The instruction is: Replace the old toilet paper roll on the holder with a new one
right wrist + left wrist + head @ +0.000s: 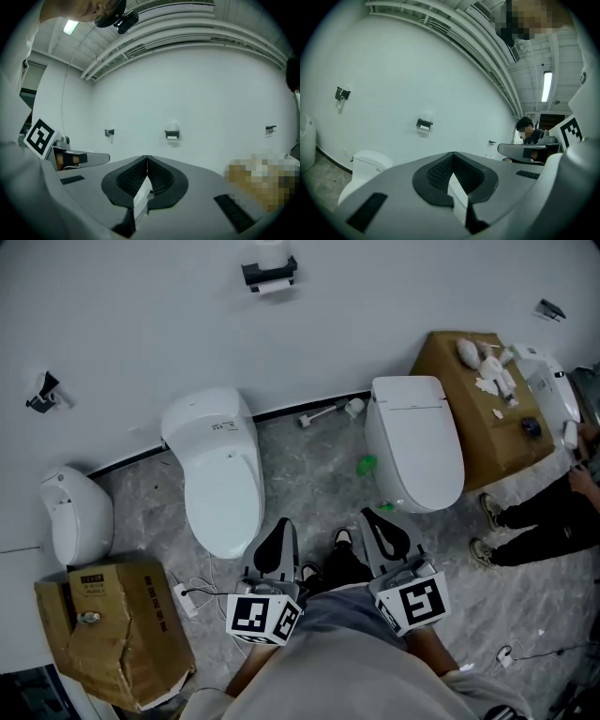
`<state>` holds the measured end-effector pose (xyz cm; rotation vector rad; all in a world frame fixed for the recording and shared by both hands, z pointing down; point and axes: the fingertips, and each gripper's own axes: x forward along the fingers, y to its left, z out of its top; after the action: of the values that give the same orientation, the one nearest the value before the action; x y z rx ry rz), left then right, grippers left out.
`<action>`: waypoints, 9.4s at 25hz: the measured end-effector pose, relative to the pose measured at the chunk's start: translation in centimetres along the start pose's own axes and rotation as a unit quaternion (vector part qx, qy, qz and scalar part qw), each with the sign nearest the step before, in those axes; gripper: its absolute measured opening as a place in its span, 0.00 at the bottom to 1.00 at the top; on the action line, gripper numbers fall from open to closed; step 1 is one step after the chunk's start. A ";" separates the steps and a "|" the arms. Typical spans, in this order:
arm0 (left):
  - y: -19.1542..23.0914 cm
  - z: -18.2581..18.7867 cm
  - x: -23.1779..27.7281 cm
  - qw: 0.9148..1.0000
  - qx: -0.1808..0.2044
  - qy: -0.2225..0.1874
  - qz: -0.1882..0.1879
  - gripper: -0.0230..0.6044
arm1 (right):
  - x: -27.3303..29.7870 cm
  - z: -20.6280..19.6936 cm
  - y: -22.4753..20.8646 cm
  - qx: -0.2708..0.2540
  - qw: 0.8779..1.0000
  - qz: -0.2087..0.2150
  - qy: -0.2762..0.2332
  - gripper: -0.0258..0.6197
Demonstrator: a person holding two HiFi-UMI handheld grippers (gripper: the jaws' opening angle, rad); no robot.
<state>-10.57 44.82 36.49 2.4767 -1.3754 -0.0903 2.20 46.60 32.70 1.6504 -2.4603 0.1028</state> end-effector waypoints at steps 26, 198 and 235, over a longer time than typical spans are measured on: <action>-1.6 3.5 16.0 0.998 0.052 -0.019 0.024 0.04 | 9.5 2.9 -13.4 -0.012 0.999 0.044 -0.018 0.06; 20.9 9.0 72.8 0.847 -0.504 -0.053 -0.162 0.30 | 57.4 8.4 -37.9 0.005 0.999 0.028 0.037 0.07; 19.0 6.3 66.2 0.901 -0.382 0.056 -0.197 0.29 | 52.7 8.5 -31.2 0.012 0.999 0.044 0.017 0.07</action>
<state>8.22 -21.45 42.22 1.9839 -0.5861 -0.4697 10.66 -14.61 32.81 1.5357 -2.5164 0.1717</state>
